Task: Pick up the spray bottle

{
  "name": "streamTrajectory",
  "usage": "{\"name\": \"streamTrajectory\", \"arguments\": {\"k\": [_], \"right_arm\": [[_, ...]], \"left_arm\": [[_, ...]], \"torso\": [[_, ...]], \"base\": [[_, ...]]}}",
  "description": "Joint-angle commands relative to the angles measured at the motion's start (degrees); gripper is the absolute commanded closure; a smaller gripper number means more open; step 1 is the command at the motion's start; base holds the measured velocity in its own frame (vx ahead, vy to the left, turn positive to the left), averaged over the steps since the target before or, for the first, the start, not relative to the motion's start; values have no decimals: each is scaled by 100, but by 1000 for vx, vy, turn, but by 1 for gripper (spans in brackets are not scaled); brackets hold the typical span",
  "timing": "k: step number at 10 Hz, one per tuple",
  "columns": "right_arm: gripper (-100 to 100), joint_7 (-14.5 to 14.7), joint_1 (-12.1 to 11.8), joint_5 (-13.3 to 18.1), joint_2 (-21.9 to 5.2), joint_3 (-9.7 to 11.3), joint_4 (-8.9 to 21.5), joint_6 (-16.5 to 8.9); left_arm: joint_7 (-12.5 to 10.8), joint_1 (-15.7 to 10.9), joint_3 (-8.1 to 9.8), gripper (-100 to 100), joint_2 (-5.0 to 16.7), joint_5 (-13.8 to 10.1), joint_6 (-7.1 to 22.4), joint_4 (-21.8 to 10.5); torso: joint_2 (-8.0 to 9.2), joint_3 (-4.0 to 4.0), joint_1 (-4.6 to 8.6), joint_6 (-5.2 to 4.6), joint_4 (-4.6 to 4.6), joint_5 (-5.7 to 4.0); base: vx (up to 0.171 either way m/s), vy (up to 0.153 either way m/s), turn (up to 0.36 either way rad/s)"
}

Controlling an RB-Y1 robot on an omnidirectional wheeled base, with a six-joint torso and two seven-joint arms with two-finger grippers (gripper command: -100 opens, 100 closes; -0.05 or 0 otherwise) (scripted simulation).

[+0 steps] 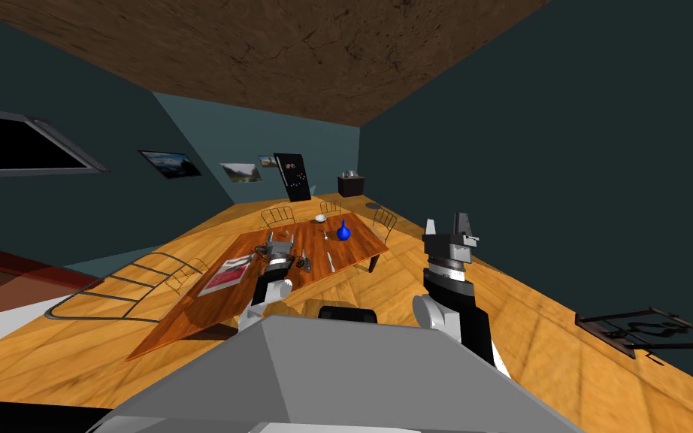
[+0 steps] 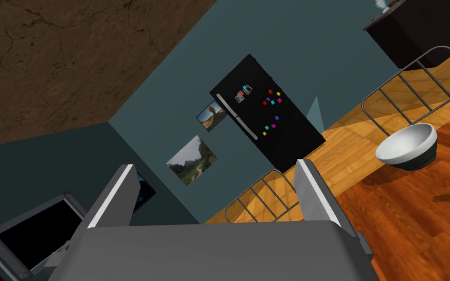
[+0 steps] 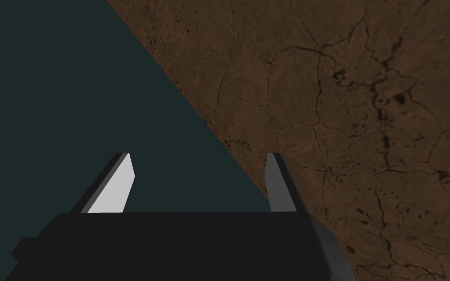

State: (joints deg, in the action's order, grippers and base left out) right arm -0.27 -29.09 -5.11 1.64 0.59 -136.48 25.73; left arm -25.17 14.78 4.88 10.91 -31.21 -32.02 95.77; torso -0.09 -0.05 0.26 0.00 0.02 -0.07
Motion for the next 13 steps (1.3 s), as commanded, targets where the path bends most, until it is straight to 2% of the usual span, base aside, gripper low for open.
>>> {"name": "streamTrajectory", "arguments": {"k": [1,2,3,4,5,6,7,8,9,11,12,13], "right_arm": [[0,0,0,0,0,0,0,0],[0,0,0,0,0,0,0,0],[0,0,0,0,0,0,0,0],[0,0,0,0,0,-1,0,0],[0,0,0,0,0,0,0,0],[0,0,0,0,0,-1,0,0],[0,0,0,0,0,0,0,0],[0,0,0,0,-1,-1,0,0],[0,0,0,0,-1,-1,0,0],[0,0,0,0,-1,-1,0,0],[0,0,0,0,-1,-1,0,0],[0,0,0,0,-1,-1,0,0]], "left_arm": [[-110,-83,56,-100,32,-132,63,-256],[-268,-174,80,-100,36,-295,71,-398],[-268,-174,80,-100,36,-295,71,-545],[-433,-261,100,-100,35,-446,83,-774],[-433,-261,100,-100,35,-446,83,-836],[-607,-341,116,-100,29,-585,97,-1040],[-607,-341,116,-100,29,-585,97,-1127],[-789,-417,128,-100,19,-711,115,-1303],[-789,-417,128,-100,19,-711,115,-1419],[-1164,-551,140,-100,-17,-925,158,-1847],[-1174,-551,140,-100,-17,-925,158,-2000],[-1174,-551,140,-100,-17,-925,158,-2000]], "torso": [[0,0,0,0,0,0],[1,1,-3,2,0,0],[2,1,-9,1,0,1],[4,2,-16,2,-1,3],[3,2,-16,1,-1,3],[4,2,-18,2,-1,3],[3,2,-18,1,-1,3],[4,2,-20,2,-1,3],[2,1,-21,1,-1,4],[2,1,-22,1,-1,4],[1,1,-22,1,0,4],[3,1,-24,3,0,4]], "base": [[22,-63,-18],[18,-48,-40],[16,-26,-25],[22,-32,-48],[18,-24,-18],[19,-24,-47],[19,-19,-28],[22,-18,-41],[19,-14,-26],[25,-15,-61],[26,-7,-24],[13,-2,11]]}}
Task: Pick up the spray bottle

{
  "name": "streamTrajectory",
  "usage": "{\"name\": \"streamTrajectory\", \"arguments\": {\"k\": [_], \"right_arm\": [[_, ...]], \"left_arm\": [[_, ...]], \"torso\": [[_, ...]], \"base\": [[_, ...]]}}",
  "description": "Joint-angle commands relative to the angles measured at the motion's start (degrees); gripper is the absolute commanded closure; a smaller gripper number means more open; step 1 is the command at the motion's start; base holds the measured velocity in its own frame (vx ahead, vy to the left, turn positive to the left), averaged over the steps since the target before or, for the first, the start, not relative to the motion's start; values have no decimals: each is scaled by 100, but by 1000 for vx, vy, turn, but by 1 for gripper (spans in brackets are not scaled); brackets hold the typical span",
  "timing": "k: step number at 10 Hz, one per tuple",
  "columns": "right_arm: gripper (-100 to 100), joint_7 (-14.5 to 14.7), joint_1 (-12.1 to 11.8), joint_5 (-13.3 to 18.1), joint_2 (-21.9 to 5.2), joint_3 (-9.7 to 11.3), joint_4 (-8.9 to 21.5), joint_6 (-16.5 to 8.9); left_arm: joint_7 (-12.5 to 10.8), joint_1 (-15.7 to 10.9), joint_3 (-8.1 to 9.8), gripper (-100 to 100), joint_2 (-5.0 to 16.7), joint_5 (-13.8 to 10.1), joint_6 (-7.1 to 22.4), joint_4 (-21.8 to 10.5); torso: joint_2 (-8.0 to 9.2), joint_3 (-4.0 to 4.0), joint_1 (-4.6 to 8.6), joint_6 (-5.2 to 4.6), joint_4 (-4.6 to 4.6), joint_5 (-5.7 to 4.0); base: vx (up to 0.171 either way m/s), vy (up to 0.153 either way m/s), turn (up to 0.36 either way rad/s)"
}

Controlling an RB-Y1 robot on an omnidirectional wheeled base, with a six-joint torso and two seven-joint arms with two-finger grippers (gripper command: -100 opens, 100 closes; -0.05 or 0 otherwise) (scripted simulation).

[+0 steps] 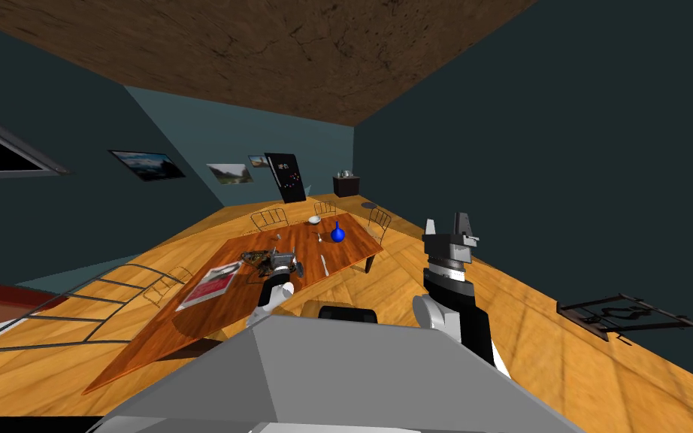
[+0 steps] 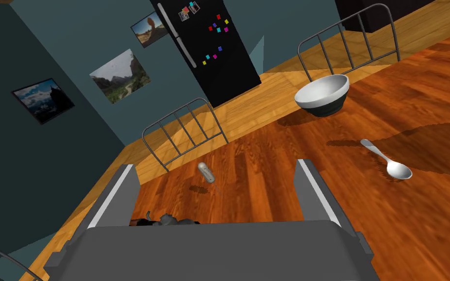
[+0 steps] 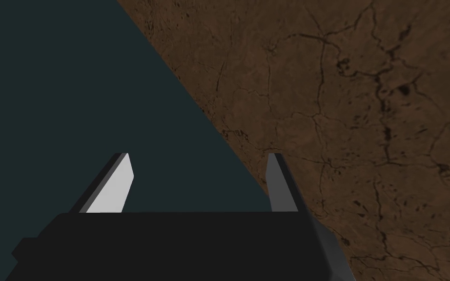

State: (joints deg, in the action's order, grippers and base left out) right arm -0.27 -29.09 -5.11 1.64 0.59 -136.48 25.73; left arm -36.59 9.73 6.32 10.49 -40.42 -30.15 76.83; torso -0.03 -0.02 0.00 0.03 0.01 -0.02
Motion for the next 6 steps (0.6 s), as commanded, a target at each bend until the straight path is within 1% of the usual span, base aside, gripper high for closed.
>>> {"name": "streamTrajectory", "arguments": {"k": [1,2,3,4,5,6], "right_arm": [[0,0,0,0,0,0,0,0],[0,0,0,0,0,0,0,0],[0,0,0,0,0,0,0,0],[0,0,0,0,0,0,0,0],[0,0,0,0,0,0,0,0],[0,0,0,0,0,0,0,0]], "left_arm": [[-233,-106,-4,-100,-1,-94,-4,-286],[-233,-106,-4,-100,-1,-94,-4,-395],[-439,-160,-6,-100,-32,-173,23,-591],[-439,-160,-6,-100,-32,-173,23,-679],[-647,-210,-12,-100,-65,-243,50,-899],[-647,-210,-12,-100,-65,-243,50,-958]], "torso": [[0,0,0,0,0,0],[0,0,-1,-1,0,0],[0,0,-2,0,0,1],[-2,-1,-4,-1,0,1],[-1,-1,-3,0,0,1],[-2,-1,-4,0,1,1]], "base": [[18,-3,-48],[17,2,-26],[23,7,-33],[20,5,-24],[22,6,-47],[18,8,-27]]}}
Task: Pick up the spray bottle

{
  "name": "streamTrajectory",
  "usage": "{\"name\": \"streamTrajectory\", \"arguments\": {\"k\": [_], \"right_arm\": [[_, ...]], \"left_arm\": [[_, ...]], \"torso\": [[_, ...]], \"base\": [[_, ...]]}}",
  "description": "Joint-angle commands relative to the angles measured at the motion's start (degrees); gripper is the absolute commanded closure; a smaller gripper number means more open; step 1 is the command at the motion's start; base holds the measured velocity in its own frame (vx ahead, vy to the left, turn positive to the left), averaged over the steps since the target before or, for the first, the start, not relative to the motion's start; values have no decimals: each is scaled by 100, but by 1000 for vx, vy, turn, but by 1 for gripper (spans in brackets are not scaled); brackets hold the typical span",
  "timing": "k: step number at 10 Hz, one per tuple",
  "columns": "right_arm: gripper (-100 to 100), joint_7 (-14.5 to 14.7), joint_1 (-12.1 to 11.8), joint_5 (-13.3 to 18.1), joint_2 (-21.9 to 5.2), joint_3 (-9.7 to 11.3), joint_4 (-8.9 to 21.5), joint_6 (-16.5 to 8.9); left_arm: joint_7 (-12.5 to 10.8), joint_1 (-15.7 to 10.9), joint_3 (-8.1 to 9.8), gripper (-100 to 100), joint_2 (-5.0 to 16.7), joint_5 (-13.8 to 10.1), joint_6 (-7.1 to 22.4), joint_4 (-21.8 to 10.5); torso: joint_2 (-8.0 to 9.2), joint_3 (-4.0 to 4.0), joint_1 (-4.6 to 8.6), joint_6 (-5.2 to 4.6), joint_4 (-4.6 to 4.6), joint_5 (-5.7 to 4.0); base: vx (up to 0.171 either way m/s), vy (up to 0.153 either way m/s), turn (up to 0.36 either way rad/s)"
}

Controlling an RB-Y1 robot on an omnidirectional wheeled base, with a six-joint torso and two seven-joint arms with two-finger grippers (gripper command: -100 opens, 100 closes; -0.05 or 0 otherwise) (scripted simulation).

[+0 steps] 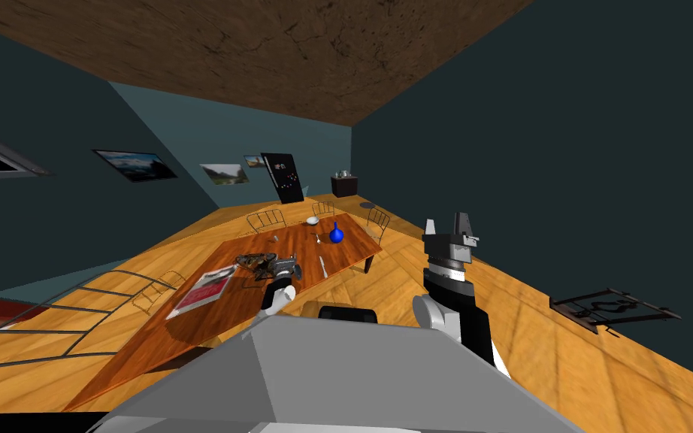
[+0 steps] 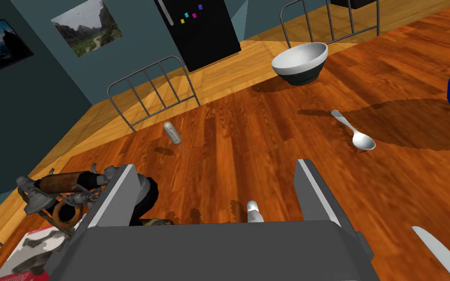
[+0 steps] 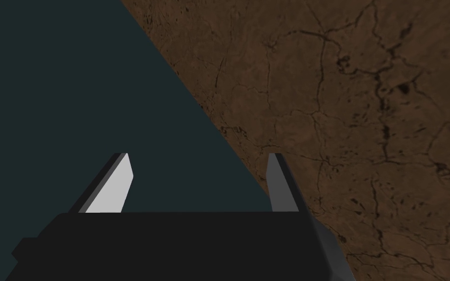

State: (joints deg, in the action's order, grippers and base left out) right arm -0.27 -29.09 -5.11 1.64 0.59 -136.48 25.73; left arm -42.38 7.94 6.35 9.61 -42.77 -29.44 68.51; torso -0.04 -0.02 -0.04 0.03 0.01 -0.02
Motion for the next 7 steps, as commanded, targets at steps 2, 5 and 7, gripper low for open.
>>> {"name": "streamTrajectory", "arguments": {"k": [2,5,7], "right_arm": [[0,0,0,0,0,0,0,0],[0,0,0,0,0,0,0,0],[0,0,0,0,0,0,0,0]], "left_arm": [[-277,-77,-22,-100,-13,-69,7,-397],[-686,-157,-41,-100,-86,-175,61,-862],[-882,-192,-52,-100,-120,-220,86,-1148]], "torso": [[-1,-1,-1,-1,0,1],[1,0,-4,0,0,1],[1,0,-3,0,0,1]], "base": [[22,10,-33],[19,16,-31],[17,15,-33]]}}
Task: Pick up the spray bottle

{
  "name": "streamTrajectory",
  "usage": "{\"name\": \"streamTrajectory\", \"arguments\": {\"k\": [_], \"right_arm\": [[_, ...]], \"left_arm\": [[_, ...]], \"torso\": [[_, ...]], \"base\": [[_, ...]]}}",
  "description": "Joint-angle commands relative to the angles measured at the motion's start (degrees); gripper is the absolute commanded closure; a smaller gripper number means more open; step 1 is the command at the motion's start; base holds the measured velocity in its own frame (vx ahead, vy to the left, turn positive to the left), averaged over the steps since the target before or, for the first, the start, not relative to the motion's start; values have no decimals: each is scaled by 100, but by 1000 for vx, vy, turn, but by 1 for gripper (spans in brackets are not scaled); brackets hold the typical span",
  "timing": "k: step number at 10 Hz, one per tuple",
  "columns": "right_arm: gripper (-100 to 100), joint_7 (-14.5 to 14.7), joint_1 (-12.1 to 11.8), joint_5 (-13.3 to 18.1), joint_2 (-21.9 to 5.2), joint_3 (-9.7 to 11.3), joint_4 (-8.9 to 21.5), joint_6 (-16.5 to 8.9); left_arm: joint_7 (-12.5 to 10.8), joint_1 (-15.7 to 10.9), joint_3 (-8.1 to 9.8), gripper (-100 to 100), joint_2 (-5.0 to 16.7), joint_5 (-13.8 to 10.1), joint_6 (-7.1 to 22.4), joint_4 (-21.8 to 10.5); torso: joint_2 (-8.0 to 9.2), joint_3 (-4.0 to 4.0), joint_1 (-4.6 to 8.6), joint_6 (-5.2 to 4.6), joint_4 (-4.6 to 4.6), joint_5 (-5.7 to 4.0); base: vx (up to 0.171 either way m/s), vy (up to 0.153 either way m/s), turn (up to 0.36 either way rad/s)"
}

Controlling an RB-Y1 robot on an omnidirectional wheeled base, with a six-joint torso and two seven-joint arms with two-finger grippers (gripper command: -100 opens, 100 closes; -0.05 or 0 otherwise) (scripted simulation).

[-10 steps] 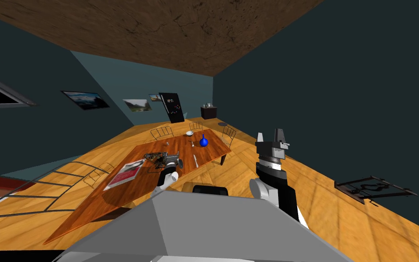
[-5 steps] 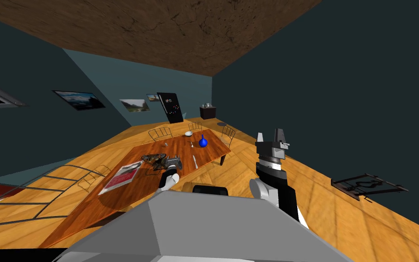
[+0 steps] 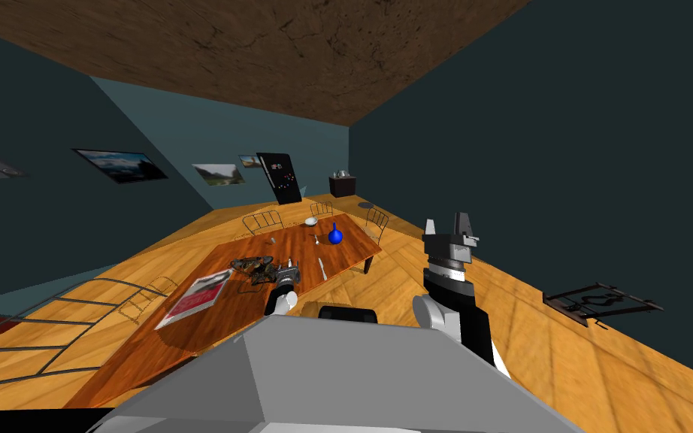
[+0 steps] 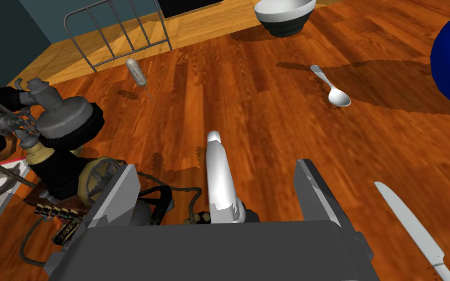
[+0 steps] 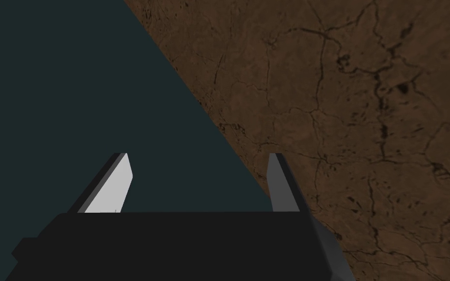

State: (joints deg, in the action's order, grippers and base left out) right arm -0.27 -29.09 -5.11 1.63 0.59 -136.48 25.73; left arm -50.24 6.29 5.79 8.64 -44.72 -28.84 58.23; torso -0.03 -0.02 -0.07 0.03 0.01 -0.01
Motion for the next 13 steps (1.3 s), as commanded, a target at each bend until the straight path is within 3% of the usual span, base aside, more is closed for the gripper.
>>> {"name": "streamTrajectory", "arguments": {"k": [1,2,4,5,7,8,12,13], "right_arm": [[0,0,0,0,0,0,0,0],[0,0,0,0,0,0,0,0],[0,0,0,0,0,0,0,0],[0,0,0,0,0,0,0,0],[0,0,0,0,0,0,0,0],[0,0,0,0,0,0,0,0],[0,0,0,0,0,0,0,0],[0,0,0,0,0,0,0,0]], "left_arm": [[-284,-59,-8,-100,-55,-68,49,-286],[-284,-59,-8,-100,-55,-68,49,-344],[-624,-119,-30,-100,-105,-146,89,-707],[-624,-119,-30,-100,-105,-146,89,-743],[-908,-171,-48,-100,-135,-216,118,-1057],[-908,-171,-48,-100,-135,-216,118,-1075],[-1330,-261,-71,-100,-141,-351,153,-1576],[-1330,-261,-71,-100,-141,-351,153,-1576]], "torso": [[0,0,0,0,0,0],[-5,-2,-3,0,1,0],[-1,-1,-1,0,0,0],[-3,-2,-3,0,0,0],[0,0,1,0,0,-1],[-1,-1,-1,1,0,0],[0,0,3,1,0,-1],[-1,0,4,1,0,-2]], "base": [[35,26,-56],[23,22,-16],[24,20,-40],[20,18,-14],[19,17,-32],[16,13,-16],[17,8,-26],[17,9,-7]]}}
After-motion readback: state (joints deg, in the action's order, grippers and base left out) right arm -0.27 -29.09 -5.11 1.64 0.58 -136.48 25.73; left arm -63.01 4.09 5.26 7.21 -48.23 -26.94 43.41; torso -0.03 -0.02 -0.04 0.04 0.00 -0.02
